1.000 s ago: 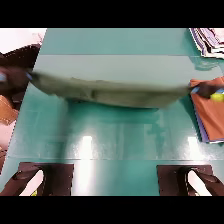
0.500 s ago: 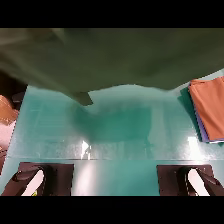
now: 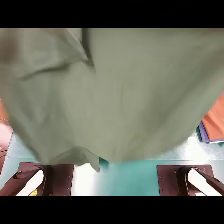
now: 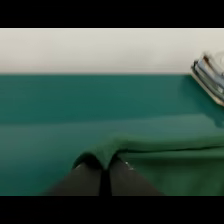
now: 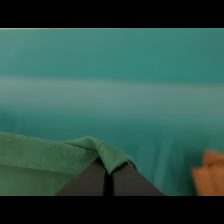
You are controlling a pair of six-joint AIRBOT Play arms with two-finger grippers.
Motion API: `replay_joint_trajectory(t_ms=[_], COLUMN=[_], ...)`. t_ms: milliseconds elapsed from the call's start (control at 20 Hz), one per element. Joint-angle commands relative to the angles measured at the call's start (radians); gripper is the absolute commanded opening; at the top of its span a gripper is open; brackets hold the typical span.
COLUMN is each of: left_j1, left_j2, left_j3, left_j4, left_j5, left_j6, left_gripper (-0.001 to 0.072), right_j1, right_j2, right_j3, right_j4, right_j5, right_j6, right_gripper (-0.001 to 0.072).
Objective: Fold the shirts.
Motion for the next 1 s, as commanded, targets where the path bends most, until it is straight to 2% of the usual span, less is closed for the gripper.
replay_joint_trajectory(t_ms=[0, 100, 250, 450, 650, 750, 850, 950], left_j1=[-0.022, -0.063, -0.102, -0.105, -0.105, -0.105, -0.105, -0.105], left_j2=[-0.171, -0.307, -0.534, -0.748, -0.803, -0.802, -0.799, -0.799], left_j3=[-0.217, -0.299, -0.323, -0.186, -0.066, -0.029, 0.006, 0.016], left_j4=[-0.001, 0.011, 0.015, 0.010, 0.024, 0.047, 0.048, 0.060], left_j5=[-0.064, -0.050, 0.026, 0.222, 0.314, 0.280, 0.178, 0.054], left_j6=[0.028, 0.058, 0.079, 0.080, 0.098, 0.102, 0.128, 0.107], left_gripper=[0.0024, 0.0024, 0.0024, 0.0024, 0.0025, 0.0026, 0.0026, 0.0024], right_j1=[0.158, 0.224, 0.247, 0.240, 0.242, 0.243, 0.243, 0.246], right_j2=[-0.163, -0.301, -0.518, -0.745, -0.816, -0.793, -0.743, -0.694], right_j3=[-0.168, -0.228, -0.229, -0.011, 0.161, 0.153, 0.083, -0.005], right_j4=[-0.221, -0.283, -0.289, -0.288, -0.288, -0.288, -0.291, -0.330], right_j5=[0.051, 0.077, 0.055, -0.008, -0.094, -0.149, -0.179, -0.160], right_j6=[0.023, 0.024, 0.024, 0.024, 0.024, 0.024, 0.019, 0.019], right_gripper=[0.0015, 0.0015, 0.0015, 0.0015, 0.0015, 0.0015, 0.0015, 0.0015])
